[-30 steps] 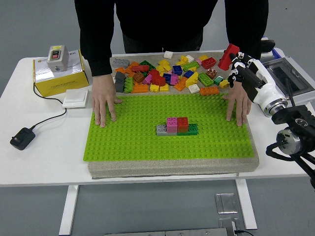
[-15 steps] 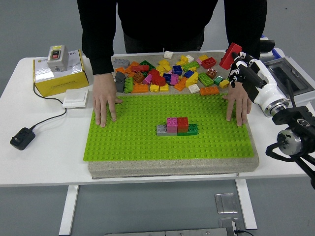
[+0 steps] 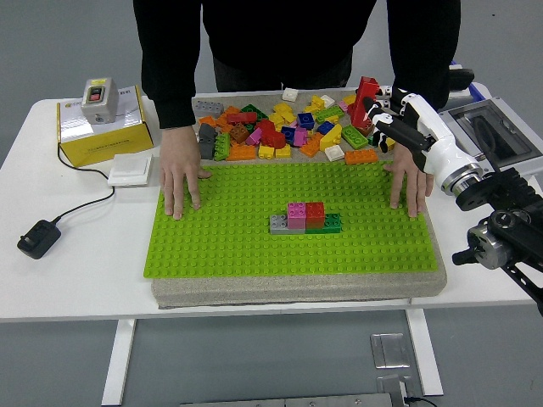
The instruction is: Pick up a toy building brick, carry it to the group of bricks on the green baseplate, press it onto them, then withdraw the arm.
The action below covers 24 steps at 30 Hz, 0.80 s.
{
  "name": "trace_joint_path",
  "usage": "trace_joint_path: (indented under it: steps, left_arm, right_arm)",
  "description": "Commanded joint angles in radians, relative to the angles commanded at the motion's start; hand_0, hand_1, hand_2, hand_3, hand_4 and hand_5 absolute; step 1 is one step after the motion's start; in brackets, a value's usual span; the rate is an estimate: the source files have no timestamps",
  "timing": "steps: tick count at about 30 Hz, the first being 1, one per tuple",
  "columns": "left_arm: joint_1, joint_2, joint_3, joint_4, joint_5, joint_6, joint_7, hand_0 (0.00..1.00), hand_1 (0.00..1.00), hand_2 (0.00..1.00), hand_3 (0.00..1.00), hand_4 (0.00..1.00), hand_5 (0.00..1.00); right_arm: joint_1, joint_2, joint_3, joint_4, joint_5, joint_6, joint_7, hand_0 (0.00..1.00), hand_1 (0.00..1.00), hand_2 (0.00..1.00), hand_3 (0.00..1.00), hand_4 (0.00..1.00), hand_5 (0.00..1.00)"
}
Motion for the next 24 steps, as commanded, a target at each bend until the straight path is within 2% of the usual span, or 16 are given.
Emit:
trace_joint_path:
  steps: [10,24]
  left_arm:
    - [0.003,-0.003,0.001,0.000,-0.006,0.001,0.000,0.687,0.673,0.623,0.704,0.138,0.662]
    - [0.009,-0.001,0.002,0.000,-0.003,0.001,0.002,0.686,0.673,0.623,0.704,0.139,0.663]
  right_arm:
    - [-0.004,-0.001,-0.004,-0.017,0.073,0.015,0.030,0.109,0.194,0.606,0.632,0.409,0.362]
    - [-0.037,-0.003,0.013,-0.049,0.237,0.059,0.081,0.109,0.192,0.606,0.633,0.411,0.360]
